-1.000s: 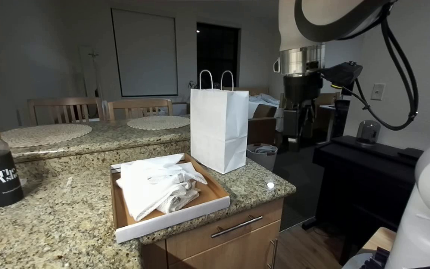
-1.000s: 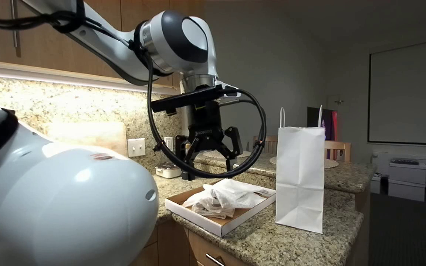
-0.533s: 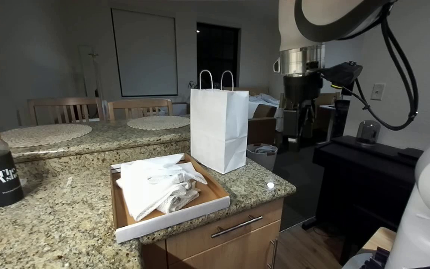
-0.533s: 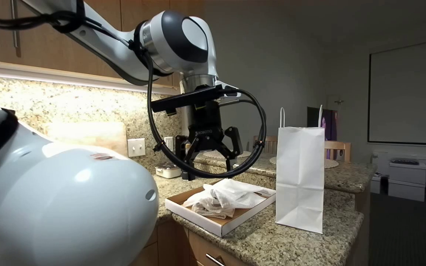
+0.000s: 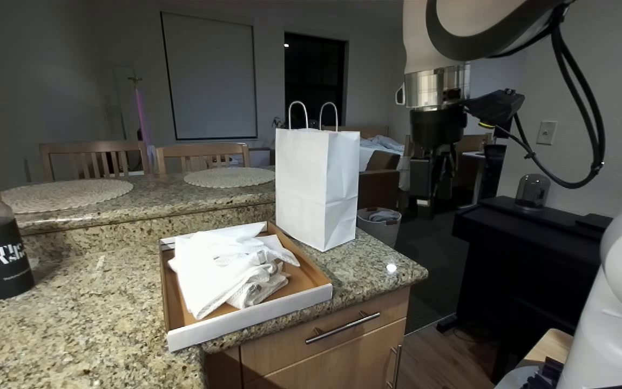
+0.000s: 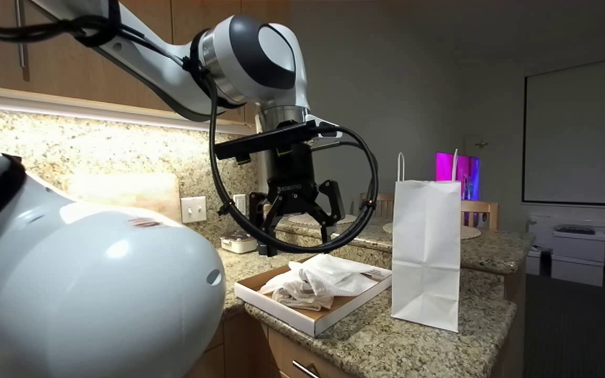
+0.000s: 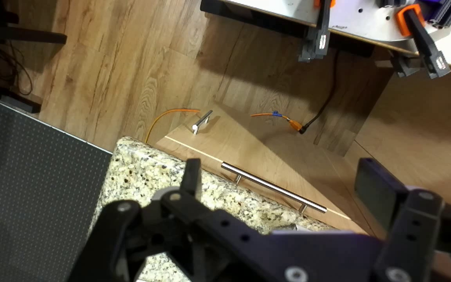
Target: Put one towel in the paper bag.
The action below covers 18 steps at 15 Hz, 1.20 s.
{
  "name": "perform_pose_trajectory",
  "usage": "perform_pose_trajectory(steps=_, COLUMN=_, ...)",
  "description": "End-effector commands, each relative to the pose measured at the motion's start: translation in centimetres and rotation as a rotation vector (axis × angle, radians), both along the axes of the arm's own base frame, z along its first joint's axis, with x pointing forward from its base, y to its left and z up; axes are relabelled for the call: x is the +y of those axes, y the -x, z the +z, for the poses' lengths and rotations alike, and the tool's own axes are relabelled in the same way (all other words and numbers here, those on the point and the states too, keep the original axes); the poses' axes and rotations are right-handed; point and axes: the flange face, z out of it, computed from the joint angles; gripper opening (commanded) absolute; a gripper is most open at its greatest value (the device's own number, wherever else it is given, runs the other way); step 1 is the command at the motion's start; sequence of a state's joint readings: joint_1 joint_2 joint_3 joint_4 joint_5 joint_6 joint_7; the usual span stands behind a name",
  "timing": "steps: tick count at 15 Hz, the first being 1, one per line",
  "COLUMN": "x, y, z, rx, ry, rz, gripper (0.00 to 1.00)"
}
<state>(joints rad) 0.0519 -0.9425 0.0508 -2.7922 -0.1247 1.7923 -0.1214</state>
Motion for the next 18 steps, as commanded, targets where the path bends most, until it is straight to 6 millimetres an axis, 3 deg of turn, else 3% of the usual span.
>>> perform_pose_trajectory(steps=1, x=0.0, y=0.0, z=0.0, rx=0.001, ry=0.0, rz=0.0, gripper=1.0)
perform_pose_trajectory(steps=5, x=2.0, y=-0.8, z=0.2, rx=-0.013, ry=0.025, rz=0.005, gripper=1.0)
perform_pose_trajectory(steps=9, x=5.8, y=-2.0, z=1.1, rx=-0.021, ry=0.071, rz=0.073, gripper=1.0)
perform_pose_trajectory(steps=13, x=11.2, y=-3.4, z=3.3, rx=-0.095, ry=0.068, rz=0.192, gripper=1.0)
perform_pose_trajectory(steps=18, x=18.3, y=-6.0, z=7.4, rx=-0.313, ry=0.028, rz=0.292, gripper=1.0)
